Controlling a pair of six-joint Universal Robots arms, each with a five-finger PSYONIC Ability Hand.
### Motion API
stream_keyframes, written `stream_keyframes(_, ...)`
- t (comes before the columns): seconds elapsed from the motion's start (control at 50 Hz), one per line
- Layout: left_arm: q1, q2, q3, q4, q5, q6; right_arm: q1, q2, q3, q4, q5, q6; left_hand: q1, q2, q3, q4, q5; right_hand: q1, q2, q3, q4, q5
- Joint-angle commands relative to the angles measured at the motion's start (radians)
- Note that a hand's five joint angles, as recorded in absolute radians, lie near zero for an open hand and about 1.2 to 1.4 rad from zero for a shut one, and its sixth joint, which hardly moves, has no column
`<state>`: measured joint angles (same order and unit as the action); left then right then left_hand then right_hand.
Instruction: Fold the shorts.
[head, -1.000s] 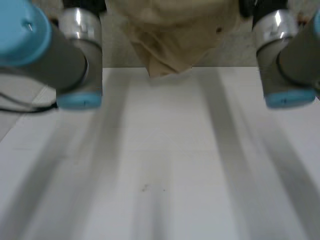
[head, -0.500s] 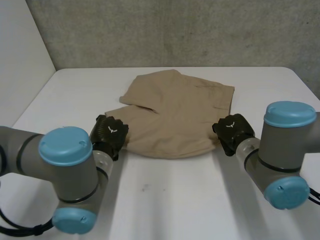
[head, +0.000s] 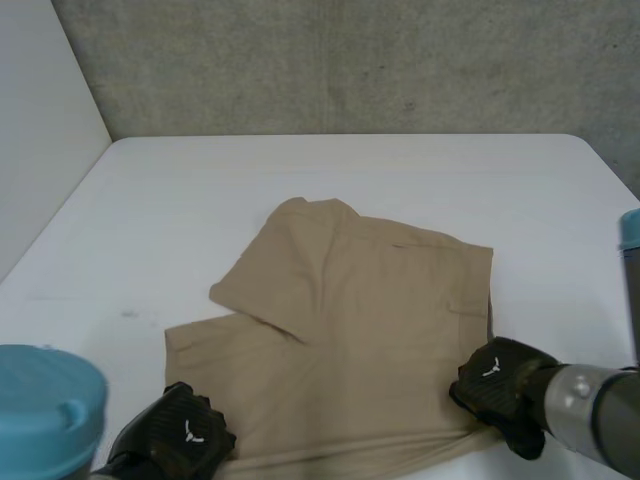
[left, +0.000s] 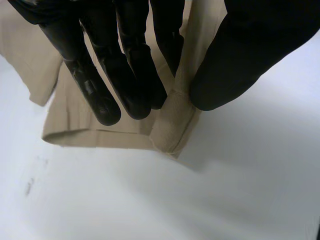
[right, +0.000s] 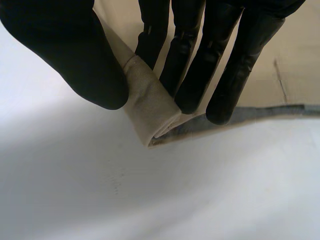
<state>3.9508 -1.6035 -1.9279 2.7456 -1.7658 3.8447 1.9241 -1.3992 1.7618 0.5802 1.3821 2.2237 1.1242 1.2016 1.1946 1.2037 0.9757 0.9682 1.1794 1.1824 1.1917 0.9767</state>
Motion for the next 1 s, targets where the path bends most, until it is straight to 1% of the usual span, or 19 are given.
stream_keyframes(0.02,0.068,-0.065,0.136,0.034,0.042,0.121,-0.089,0.049,-0.14,0.004,-0.132,0.054,0.272,0.195,0.202,0.193,0.246,0.428,0.217,0.214,0.205,0.245)
stream_keyframes(0.08,0.09,-0.174,0.242,0.097,0.034,0.13,-0.093,0.147,-0.232,-0.048,-0.121,0.16,0.272,0.195,0.202,0.193,0.246,0.428,0.217,0.214,0.205,0.245)
stream_keyframes(0.1,0.096,-0.247,0.332,0.144,0.028,0.128,-0.086,0.204,-0.289,-0.089,-0.101,0.219,0.272,0.195,0.202,0.193,0.246,0.428,0.217,0.214,0.205,0.245)
stream_keyframes(0.16,0.097,-0.39,0.525,0.234,0.013,0.125,-0.085,0.25,-0.36,-0.134,-0.049,0.283,0.272,0.195,0.202,0.193,0.246,0.428,0.217,0.214,0.205,0.245)
stream_keyframes(0.18,0.097,-0.432,0.579,0.258,0.003,0.125,-0.083,0.273,-0.396,-0.161,-0.005,0.298,0.272,0.195,0.202,0.193,0.246,0.428,0.217,0.214,0.205,0.245)
stream_keyframes(0.28,0.097,-0.665,0.886,0.368,-0.072,0.134,-0.077,0.367,-0.488,-0.298,0.13,0.318,0.272,0.195,0.202,0.193,0.246,0.428,0.217,0.214,0.205,0.245)
stream_keyframes(0.34,0.097,-0.811,1.076,0.431,-0.102,0.134,-0.065,0.381,-0.501,-0.432,0.178,0.318,0.272,0.195,0.202,0.193,0.246,0.428,0.217,0.214,0.205,0.245)
stream_keyframes(0.44,0.102,-1.021,1.327,0.573,-0.098,0.136,-0.039,0.431,-0.507,-0.617,0.213,0.314,0.272,0.195,0.202,0.193,0.246,0.428,0.217,0.214,0.205,0.245)
stream_keyframes(0.54,0.117,-1.139,1.425,0.686,-0.078,0.144,-0.028,0.512,-0.538,-0.72,0.247,0.307,0.272,0.195,0.202,0.193,0.246,0.428,0.217,0.214,0.205,0.245)
stream_keyframes(0.6,0.12,-1.187,1.445,0.741,-0.031,0.176,-0.025,0.546,-0.561,-0.77,0.249,0.307,0.272,0.195,0.202,0.193,0.246,0.428,0.217,0.214,0.205,0.245)
stream_keyframes(0.74,0.14,-1.225,1.451,0.916,0.017,0.196,-0.024,0.624,-0.591,-0.867,0.241,0.304,0.272,0.195,0.202,0.193,0.246,0.417,0.206,0.203,0.194,0.234)
stream_keyframes(0.76,0.14,-1.225,1.442,0.945,0.02,0.194,-0.024,0.634,-0.597,-0.878,0.239,0.307,0.255,0.178,0.185,0.175,0.229,0.069,-0.143,-0.146,-0.155,-0.114)
stream_keyframes(0.78,0.14,-1.225,1.44,0.957,0.023,0.194,-0.024,0.635,-0.599,-0.885,0.239,0.306,0.089,0.012,0.019,0.01,0.063,-0.342,-0.553,-0.556,-0.565,-0.525)
stream_keyframes(0.8,0.14,-1.227,1.439,0.963,0.025,0.194,-0.024,0.637,-0.599,-0.89,0.242,0.306,-0.131,-0.208,-0.201,-0.21,-0.157,-0.593,-0.804,-0.807,-0.817,-0.776)
stream_keyframes(0.82,0.139,-1.227,1.434,0.973,0.026,0.194,-0.024,0.637,-0.601,-0.892,0.242,0.309,-0.717,-0.794,-0.787,-0.796,-0.743,-0.794,-1.005,-1.008,-1.017,-0.977)
stream_keyframes(0.84,0.137,-1.224,1.429,0.974,0.026,0.196,-0.025,0.626,-0.601,-0.898,0.241,0.316,-0.95,-1.027,-1.02,-1.029,-0.976,-0.794,-1.005,-1.008,-1.017,-0.977)
stream_keyframes(0.9,0.124,-1.208,1.399,0.985,0.023,0.194,-0.025,0.583,-0.581,-0.902,0.241,0.335,-0.95,-1.027,-1.02,-1.029,-0.976,-0.794,-1.005,-1.008,-1.017,-0.977)
stream_keyframes(0.96,0.107,-1.173,1.364,0.985,0.006,0.196,-0.033,0.448,-0.513,-0.91,0.23,0.418,-0.95,-1.027,-1.02,-1.029,-0.976,-0.794,-1.005,-1.008,-1.017,-0.977)
stream_keyframes(1.0,0.099,-1.083,1.295,0.98,-0.03,0.191,-0.034,0.343,-0.463,-0.911,0.209,0.502,-0.95,-1.027,-1.02,-1.029,-0.976,-0.794,-1.005,-1.008,-1.017,-0.977)
